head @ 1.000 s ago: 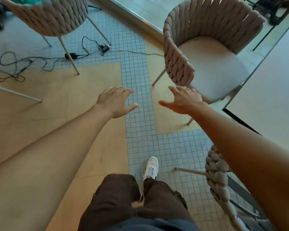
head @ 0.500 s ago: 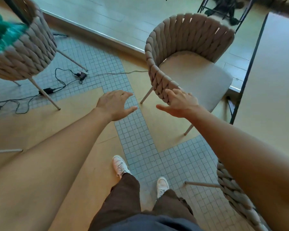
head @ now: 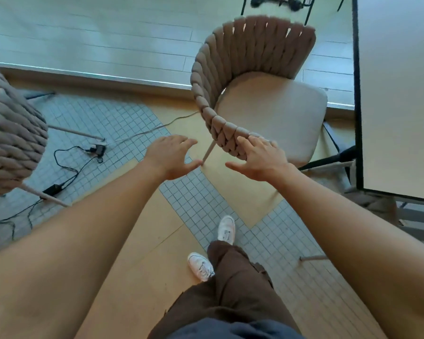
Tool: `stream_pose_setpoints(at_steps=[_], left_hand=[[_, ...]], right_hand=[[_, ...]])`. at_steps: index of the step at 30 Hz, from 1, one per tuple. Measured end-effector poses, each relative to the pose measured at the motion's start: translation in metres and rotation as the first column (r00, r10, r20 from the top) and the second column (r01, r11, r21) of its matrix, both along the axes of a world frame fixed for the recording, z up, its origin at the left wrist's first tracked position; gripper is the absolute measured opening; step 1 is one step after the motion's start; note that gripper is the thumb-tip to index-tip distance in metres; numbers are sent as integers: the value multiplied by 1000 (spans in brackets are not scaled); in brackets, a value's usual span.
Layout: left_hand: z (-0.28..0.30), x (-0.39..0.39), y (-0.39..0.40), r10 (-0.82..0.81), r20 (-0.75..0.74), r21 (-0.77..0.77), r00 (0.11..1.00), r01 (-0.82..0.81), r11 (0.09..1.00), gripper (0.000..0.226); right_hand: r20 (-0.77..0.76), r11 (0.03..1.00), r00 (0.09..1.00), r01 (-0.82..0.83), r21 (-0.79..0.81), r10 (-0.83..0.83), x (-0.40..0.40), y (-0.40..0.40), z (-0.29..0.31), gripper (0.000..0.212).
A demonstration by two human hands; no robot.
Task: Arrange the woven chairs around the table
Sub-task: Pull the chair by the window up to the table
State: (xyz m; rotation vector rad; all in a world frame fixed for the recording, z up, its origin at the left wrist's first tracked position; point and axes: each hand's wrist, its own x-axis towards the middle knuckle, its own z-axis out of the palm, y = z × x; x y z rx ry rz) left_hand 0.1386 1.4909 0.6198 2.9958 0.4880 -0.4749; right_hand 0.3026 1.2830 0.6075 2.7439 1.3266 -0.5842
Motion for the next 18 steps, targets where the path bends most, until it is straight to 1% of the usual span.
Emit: stream_pose_setpoints(at_steps=[3,7,10,15,18], left_hand=[[-7,26,16,-60,-8,-8,998,60,998,76],[-16,64,45,-87,-2,-16,996,87,996,75],[-24,91,63,-123,-21,-15,992,123,992,75],[-37,129,88,-144,-28,-25,989,143,989,74],[-48,146,98,-210,-57,-34,976,208,977,74]], right_hand=[[-12,999,999,37,-11,-37,13,13,-10,92],[-18,996,996,85,-30,-85,38,37,-26,91],[-43,990,990,133,-45,-135,50,59,-41,94],[-72,989,988,134,-59,-138,61,93,-63,97],[-95,988,985,139,-71,-146,64,110,-75,99]])
